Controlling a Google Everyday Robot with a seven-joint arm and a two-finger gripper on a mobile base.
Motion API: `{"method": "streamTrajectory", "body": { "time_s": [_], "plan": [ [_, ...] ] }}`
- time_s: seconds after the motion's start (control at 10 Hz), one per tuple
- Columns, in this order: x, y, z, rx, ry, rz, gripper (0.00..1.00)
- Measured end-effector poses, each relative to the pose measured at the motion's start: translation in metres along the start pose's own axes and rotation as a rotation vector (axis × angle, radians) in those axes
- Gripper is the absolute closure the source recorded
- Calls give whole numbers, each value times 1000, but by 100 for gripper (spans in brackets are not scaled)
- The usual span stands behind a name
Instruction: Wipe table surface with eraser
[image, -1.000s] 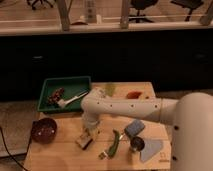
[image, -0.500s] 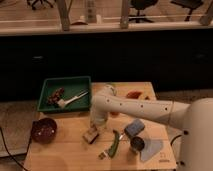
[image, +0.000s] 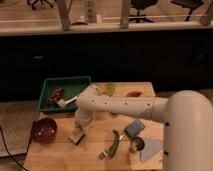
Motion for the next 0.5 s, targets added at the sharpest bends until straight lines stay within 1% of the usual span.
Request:
{"method": "streamTrajectory", "body": {
  "time_s": [0.1,0.3,0.4,0.5],
  "plan": [
    [-14,-10,7,-10,-13,-30,100],
    [-32,-16,15,-28,-31,-62,100],
    [-37,-9,17,-51,-37,-71,100],
    [-40,-4,17,-59,-42,-76,100]
  ]
}}
